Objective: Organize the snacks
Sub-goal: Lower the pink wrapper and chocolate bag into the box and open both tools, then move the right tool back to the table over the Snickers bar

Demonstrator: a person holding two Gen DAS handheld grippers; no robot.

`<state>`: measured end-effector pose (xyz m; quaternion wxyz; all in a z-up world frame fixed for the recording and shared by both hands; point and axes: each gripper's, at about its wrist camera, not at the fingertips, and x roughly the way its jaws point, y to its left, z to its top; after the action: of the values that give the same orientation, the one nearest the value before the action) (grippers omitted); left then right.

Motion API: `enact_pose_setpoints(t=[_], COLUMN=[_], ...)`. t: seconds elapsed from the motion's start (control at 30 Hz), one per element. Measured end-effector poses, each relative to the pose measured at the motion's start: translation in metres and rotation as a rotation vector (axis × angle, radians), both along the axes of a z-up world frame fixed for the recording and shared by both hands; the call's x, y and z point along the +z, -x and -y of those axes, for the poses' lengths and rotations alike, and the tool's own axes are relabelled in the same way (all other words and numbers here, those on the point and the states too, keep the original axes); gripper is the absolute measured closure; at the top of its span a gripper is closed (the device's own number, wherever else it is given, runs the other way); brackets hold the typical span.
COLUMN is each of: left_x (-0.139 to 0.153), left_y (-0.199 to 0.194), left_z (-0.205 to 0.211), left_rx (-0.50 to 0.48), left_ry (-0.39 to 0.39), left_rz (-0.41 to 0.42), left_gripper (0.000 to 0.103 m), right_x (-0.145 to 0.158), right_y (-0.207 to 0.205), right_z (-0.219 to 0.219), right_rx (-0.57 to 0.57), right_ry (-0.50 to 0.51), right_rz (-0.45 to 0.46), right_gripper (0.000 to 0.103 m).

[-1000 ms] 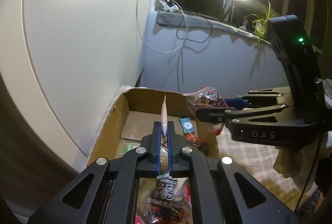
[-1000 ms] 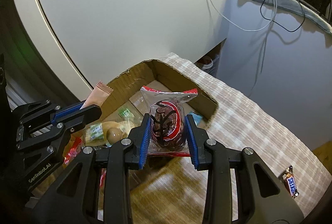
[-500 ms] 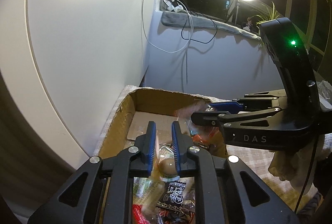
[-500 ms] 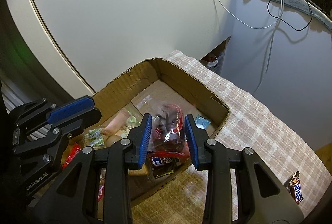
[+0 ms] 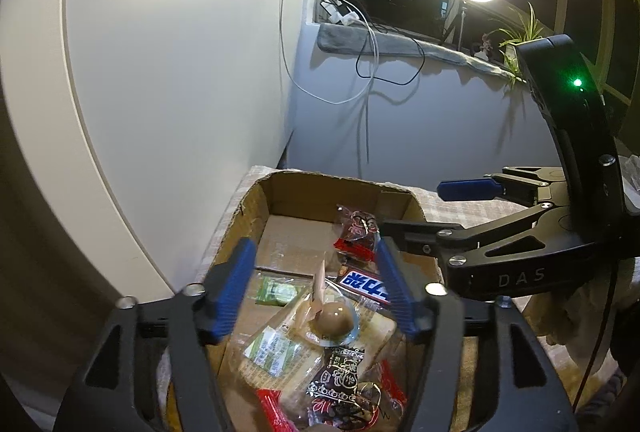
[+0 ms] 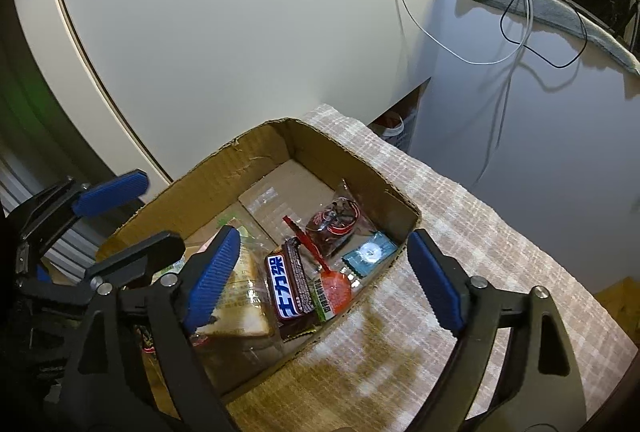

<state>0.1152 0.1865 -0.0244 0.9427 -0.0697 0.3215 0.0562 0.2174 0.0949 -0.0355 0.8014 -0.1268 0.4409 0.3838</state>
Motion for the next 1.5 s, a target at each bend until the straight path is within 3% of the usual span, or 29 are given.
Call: enact_pose_setpoints(t=[0.17, 0.3, 0.7, 1.13, 1.37, 1.5], left_x=[0.002, 0.005, 0.013, -0.001, -0.012, -0.019], left_y=[0.001, 0.002, 0.0, -0.02, -0.032, -0.041], left_z=[0.004, 0.008, 0.051, 0.126, 0.165, 0.184], left_rx=[0.008, 0.005, -0.07, -0.212, -0.298, -0.333], left_ry=[-0.004, 0.007, 0.035, 0.052, 0.056, 0.057], left_rz=[-0.001, 0.006, 0.031, -0.011, -0.051, -0.076], left_gripper=[0.026, 0.025, 0.025, 0.026, 0.039, 0.041], right_x=[0.004, 0.012, 0.032, 0.009, -0.008, -0.018], right_y=[0.003, 0.008, 0.006, -0.011, -0.023, -0.025], right_z=[0.01, 0.027, 0.127, 0.236, 0.258, 0.261], right_rx=[-0.012, -0.029, -0.146, -0.302, -0.296, -0.262], right_ry=[0.0, -0.011, -0.033, -0.009, -0.005, 0.012], right_rz=[0.004, 0.018, 0.04, -0.002, -0.03, -0.033], right_gripper=[0.014, 0.014, 0.014, 0.014, 0.014, 0.014])
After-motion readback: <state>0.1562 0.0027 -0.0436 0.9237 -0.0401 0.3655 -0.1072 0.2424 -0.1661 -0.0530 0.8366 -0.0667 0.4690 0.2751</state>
